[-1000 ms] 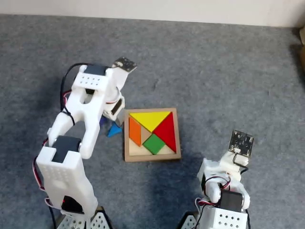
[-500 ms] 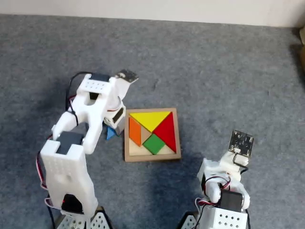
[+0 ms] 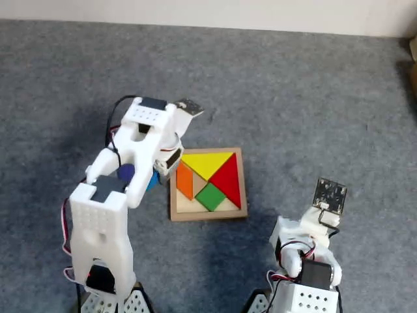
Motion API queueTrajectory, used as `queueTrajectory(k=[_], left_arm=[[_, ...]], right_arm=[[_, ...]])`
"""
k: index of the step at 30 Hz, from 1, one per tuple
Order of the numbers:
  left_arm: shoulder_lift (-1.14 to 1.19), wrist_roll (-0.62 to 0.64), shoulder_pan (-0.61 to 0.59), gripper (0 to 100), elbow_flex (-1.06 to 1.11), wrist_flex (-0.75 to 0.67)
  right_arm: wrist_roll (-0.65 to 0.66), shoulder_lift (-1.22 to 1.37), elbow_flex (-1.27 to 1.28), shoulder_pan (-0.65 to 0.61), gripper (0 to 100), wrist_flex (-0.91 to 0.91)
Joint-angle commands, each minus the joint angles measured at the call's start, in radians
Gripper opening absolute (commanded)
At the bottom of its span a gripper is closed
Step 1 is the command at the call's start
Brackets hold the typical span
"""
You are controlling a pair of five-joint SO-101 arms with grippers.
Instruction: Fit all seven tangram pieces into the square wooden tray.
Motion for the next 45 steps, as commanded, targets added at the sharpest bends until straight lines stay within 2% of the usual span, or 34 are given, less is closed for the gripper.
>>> queueTrajectory(k=[1,9,15,21,30,36,45], left_arm=[[-0.064,0.014,0.013,1,-0.053,0.041],[-0.263,0.025,0.137,0,0.024,0.086],[-0.320,0.196,0.321,0,0.059,0.077],[-0.320,0.316,0.450,0,0.084,-0.041],[-0.318,0.333,0.473,1,0.196,-0.199],[-0.321,0.336,0.473,17,0.205,-0.192],[-0.331,0.359,0.545,17,0.148,-0.157]], right_arm=[[-0.009,-0.012,0.088,0.007,0.5,0.007],[-0.009,-0.012,0.088,0.007,0.5,0.007],[-0.009,-0.012,0.088,0.007,0.5,0.007],[-0.009,-0.012,0.088,0.007,0.5,0.007],[-0.009,-0.012,0.088,0.007,0.5,0.007],[-0.009,-0.012,0.088,0.007,0.5,0.007],[-0.009,-0.012,0.088,0.007,0.5,0.007]])
